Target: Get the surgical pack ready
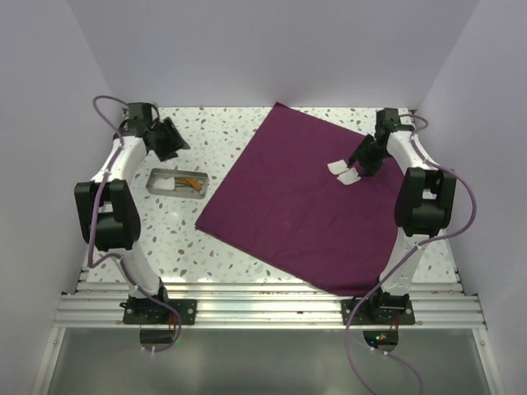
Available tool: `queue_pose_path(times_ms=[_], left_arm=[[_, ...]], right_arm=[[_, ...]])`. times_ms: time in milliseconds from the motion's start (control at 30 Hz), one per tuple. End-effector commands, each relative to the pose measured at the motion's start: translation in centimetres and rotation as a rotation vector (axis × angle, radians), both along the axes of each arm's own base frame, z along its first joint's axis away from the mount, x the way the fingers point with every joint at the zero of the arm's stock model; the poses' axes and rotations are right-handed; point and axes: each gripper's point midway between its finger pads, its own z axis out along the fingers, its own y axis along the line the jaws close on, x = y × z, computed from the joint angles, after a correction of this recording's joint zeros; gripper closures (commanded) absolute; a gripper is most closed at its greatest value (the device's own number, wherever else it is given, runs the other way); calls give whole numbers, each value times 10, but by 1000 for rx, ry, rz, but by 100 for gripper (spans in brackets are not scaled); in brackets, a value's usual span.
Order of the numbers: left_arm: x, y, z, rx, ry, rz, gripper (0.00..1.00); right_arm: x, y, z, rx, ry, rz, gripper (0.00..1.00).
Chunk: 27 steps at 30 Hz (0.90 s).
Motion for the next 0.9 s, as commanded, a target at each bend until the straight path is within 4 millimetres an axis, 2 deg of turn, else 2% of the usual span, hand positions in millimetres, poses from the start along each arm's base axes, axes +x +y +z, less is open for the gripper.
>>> queue_pose_path(times_ms=[0, 67, 100, 133, 200, 267, 367, 600, 867], left_arm=[[17, -62, 8, -36, -70, -218, 46], [19, -85, 4, -98, -87, -290, 47], [18, -95, 3, -127, -88, -314, 48], [16, -106, 0, -142, -83, -334, 48], [13, -116, -2, -175, -88, -361, 50], [11, -120, -3, -179, -87, -372, 51], [10, -120, -3, -179, -87, -374, 51], [8, -121, -5, -186, -81, -373, 51], [9, -121, -5, -194, -76, -367, 51]], right_arm=[[8, -19, 2, -46, -32, -3, 51], [11, -25, -2, -45, -41, -4, 52], [11, -27, -14, -36, -12, 1, 55], [13, -29, -17, -35, -10, 20, 56], [16, -29, -23, -39, -8, 35, 60], [22, -30, -29, -42, -26, 52, 66], [23, -34, -36, -57, -10, 54, 69], [24, -36, -47, -65, 8, 59, 62], [20, -38, -57, -75, 36, 33, 64]])
